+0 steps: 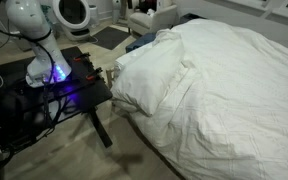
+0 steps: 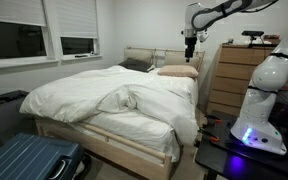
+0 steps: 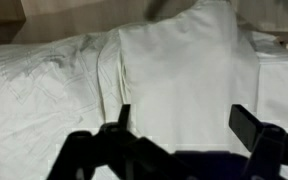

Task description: Make the bed

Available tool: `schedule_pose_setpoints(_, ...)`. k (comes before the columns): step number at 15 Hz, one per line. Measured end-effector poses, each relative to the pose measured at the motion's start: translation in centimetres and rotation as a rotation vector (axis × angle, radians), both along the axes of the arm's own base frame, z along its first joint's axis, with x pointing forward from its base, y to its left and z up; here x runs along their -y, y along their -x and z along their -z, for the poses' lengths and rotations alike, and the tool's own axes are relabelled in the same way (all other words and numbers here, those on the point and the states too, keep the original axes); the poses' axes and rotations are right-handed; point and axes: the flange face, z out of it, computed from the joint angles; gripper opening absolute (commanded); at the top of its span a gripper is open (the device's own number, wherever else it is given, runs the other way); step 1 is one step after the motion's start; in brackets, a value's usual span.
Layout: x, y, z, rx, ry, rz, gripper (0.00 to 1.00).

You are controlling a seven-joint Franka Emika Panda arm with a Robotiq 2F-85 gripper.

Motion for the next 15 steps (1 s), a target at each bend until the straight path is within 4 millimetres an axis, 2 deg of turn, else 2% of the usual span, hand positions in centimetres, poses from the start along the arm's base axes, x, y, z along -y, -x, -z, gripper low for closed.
schedule_pose_setpoints(4,3.9,-2.2,1.7,0.127,0.040,0.003,1.00)
schedule_pose_setpoints(10,11.3,-3.3,5.7,0.183,0.058,0.108,1.00)
schedule_pose_setpoints(15,15.2,-4.3,8.6,0.182,0.041,0.184,1.00)
